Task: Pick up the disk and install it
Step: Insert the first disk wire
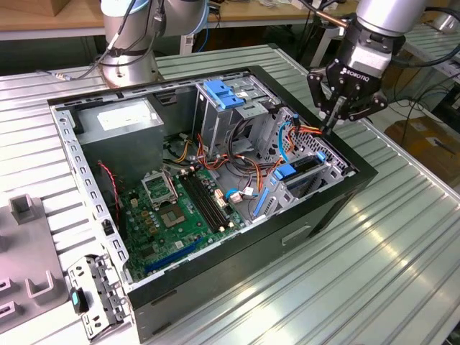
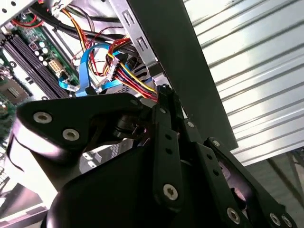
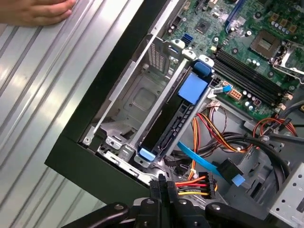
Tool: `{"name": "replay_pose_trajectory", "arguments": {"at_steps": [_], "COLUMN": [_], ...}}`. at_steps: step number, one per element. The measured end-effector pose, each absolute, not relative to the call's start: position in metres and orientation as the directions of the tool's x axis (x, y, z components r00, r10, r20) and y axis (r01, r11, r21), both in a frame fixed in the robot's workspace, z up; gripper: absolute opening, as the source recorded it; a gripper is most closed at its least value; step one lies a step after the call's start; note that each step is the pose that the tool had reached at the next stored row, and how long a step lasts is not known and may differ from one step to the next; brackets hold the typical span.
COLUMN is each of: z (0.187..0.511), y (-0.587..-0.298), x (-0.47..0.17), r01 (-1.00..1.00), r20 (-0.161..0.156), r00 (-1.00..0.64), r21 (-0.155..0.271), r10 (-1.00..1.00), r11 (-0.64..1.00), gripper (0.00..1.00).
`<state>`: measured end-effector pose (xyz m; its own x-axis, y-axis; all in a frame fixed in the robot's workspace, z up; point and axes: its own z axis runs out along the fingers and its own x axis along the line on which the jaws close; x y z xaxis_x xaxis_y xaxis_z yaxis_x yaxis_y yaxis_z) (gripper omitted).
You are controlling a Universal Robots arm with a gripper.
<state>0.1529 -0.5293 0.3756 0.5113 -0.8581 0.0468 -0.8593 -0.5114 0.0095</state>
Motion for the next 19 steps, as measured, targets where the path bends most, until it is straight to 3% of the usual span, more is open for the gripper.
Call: {"name": "replay_pose_trajectory", "arguments": {"at_steps": [19], "z": [0.374], "y": [-0.529], "x": [0.142], "r01": [-0.95], "r20": [0.047], "r00": [0.313], "r21": [0.009], "r10": [-0.949], "r11": [-0.313], "gripper": [0.16]}}
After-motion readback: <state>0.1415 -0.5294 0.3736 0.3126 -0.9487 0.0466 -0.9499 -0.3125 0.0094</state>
